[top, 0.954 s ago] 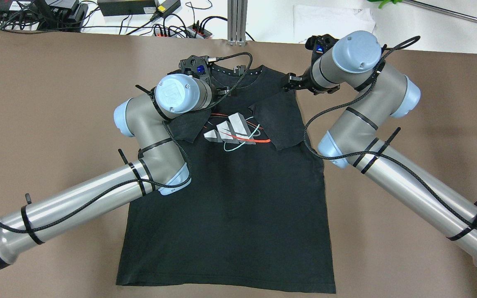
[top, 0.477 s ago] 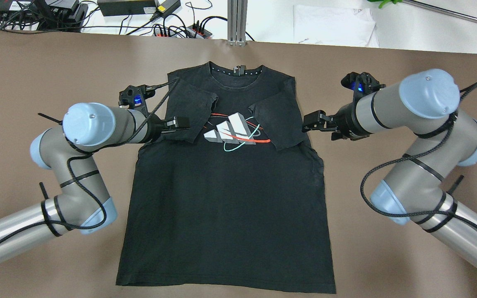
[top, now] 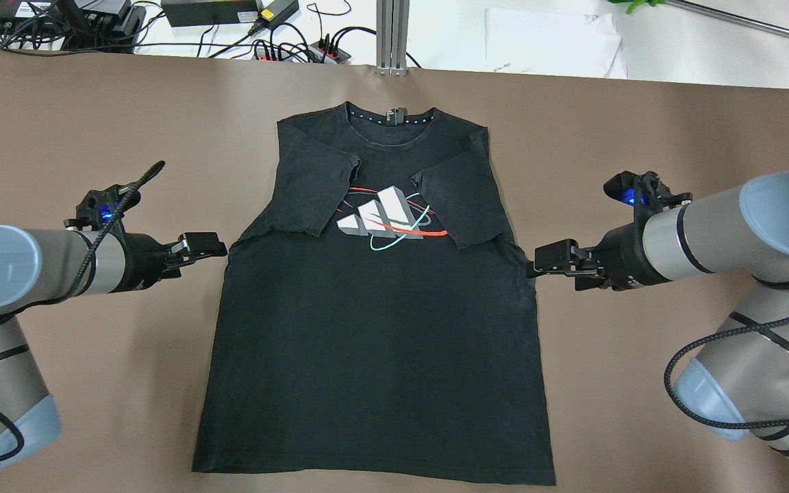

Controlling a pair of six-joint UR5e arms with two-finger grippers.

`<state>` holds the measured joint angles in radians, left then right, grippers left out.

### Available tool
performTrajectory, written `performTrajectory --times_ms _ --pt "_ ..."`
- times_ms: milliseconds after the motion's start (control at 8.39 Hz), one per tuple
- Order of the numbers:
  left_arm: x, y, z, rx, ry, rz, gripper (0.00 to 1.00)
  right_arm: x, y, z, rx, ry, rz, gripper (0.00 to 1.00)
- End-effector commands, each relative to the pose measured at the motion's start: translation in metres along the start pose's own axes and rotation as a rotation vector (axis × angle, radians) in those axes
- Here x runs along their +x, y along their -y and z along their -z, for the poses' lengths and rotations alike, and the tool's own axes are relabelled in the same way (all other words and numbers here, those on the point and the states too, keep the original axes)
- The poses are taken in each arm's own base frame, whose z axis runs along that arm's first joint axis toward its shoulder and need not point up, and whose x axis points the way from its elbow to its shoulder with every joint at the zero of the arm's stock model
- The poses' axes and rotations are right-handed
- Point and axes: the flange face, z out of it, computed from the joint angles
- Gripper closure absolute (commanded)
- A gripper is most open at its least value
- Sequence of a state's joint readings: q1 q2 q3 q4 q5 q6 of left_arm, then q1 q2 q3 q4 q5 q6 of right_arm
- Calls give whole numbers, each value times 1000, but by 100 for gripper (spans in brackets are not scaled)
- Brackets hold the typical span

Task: Fold clothes
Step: 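Withdraw both grippers outward and lower them toward the shirt hem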

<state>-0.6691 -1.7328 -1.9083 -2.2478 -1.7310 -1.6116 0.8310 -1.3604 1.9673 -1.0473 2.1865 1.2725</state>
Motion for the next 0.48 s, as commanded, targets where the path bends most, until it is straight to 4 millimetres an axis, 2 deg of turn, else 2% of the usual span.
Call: performTrajectory --times_ms 0,119,238,358 --pt "-45 1 23 45 48 105 0 -3 -26 -11 -40 40 44 6" --pt "-48 0 30 44 31 136 0 15 -35 -6 -39 57 56 6" --pt "-40 -13 36 13 -15 136 0 49 -49 -2 -41 74 66 6" --pt "-34 -37 31 -30 -31 114 0 94 -70 7 -57 78 69 6"
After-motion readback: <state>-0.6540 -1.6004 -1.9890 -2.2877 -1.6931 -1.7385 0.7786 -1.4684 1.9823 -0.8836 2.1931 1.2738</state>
